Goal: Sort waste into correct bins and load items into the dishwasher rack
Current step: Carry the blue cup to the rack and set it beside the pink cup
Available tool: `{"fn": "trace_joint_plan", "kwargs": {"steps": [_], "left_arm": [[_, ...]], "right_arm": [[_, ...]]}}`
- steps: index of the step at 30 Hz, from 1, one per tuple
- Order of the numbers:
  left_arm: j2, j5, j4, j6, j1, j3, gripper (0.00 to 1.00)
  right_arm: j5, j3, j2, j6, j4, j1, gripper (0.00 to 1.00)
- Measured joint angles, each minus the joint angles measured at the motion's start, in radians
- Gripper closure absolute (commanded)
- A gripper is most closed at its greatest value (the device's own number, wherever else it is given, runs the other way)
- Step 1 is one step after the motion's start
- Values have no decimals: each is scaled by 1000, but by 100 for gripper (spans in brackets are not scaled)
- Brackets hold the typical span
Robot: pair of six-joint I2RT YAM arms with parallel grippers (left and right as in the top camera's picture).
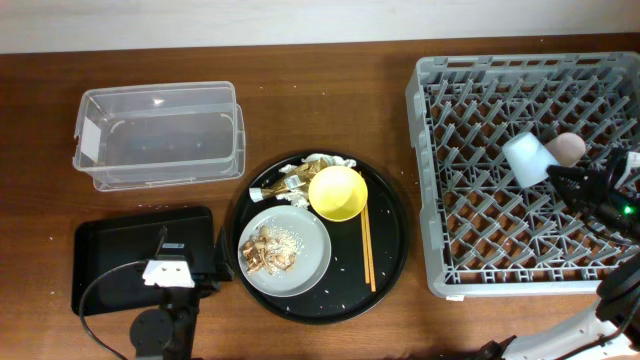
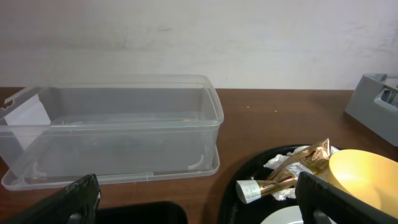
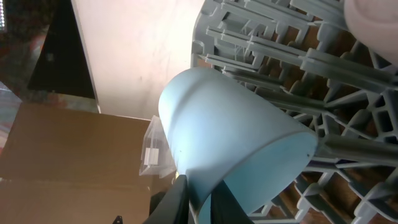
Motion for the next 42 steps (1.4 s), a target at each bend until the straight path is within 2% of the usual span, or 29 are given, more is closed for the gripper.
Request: {"fn": "trace_joint_plan", "kwargs": {"steps": [10, 25, 30, 38, 42], "left_arm": [[0, 0, 0, 0, 0, 0, 0], [0, 0, 0, 0, 0, 0, 0], [0, 0, 0, 0, 0, 0, 0], [0, 0, 0, 0, 0, 0, 0], [0, 0, 0, 0, 0, 0, 0]], "right_arm": [[48, 0, 1, 8, 2, -74, 89], [68, -2, 1, 39, 24, -84, 93], [171, -8, -40, 165, 120, -89, 93], [479, -8, -195, 435, 205, 4, 84], [555, -9, -304, 496, 207, 63, 72]]}}
